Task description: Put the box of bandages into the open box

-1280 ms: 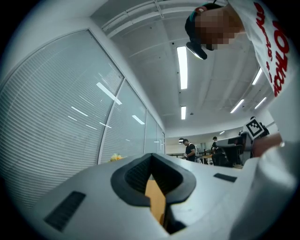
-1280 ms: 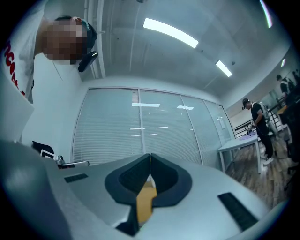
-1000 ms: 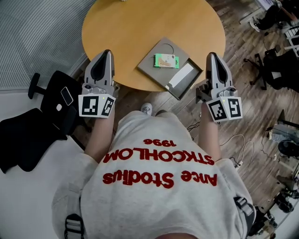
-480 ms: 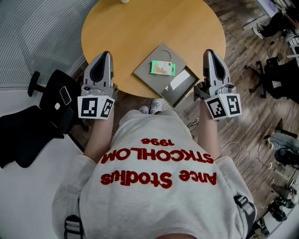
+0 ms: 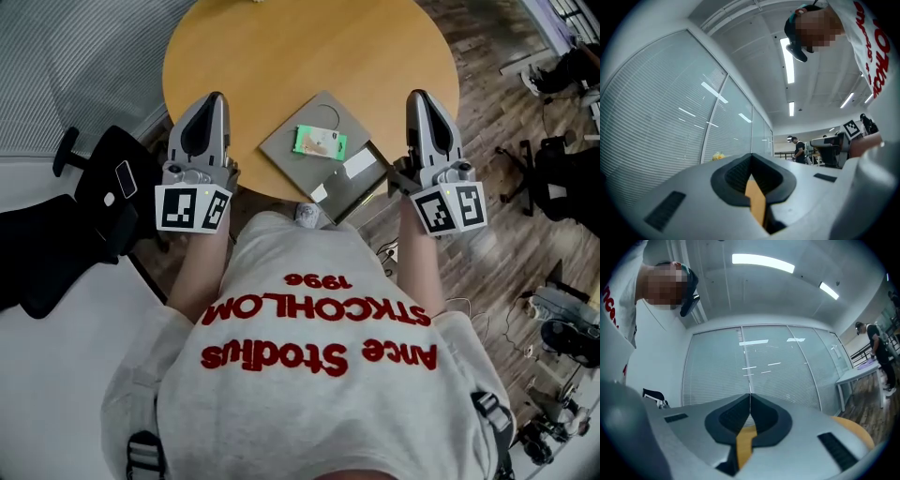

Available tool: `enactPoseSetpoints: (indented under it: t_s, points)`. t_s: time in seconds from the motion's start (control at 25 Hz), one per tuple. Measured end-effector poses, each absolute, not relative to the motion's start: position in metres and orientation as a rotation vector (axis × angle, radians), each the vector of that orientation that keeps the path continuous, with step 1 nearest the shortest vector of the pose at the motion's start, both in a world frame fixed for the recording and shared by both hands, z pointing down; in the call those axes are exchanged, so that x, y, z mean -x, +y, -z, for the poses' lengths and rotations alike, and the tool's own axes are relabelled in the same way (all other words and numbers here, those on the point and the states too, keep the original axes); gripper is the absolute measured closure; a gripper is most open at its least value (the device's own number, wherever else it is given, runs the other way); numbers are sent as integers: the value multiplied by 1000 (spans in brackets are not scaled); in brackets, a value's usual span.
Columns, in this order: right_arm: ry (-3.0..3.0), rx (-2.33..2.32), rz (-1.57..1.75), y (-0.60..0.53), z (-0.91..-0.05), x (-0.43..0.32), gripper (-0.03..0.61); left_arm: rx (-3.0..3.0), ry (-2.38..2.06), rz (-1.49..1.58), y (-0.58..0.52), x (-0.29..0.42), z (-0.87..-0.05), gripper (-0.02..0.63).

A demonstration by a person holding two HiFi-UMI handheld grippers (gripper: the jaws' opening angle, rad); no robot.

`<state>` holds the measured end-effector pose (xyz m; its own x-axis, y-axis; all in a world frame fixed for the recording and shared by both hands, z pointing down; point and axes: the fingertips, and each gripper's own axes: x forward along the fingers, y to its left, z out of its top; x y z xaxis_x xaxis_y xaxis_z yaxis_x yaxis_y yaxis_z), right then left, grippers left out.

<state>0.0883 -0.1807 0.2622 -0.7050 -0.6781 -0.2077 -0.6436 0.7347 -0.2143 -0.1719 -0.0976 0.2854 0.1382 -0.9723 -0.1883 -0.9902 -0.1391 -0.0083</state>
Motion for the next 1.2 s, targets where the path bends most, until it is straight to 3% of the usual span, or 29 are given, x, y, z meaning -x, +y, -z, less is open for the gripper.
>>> enactPoseSetpoints:
  t_s: [0.84,1.2]
  points:
    - [2642,1185,209,-201,-277,-81,572,2386,1868,-218,-154,186,-290,607]
    - [2902,1086,361,-199,-347,-36,571,2442,1903,-164,-159,192,-322,607]
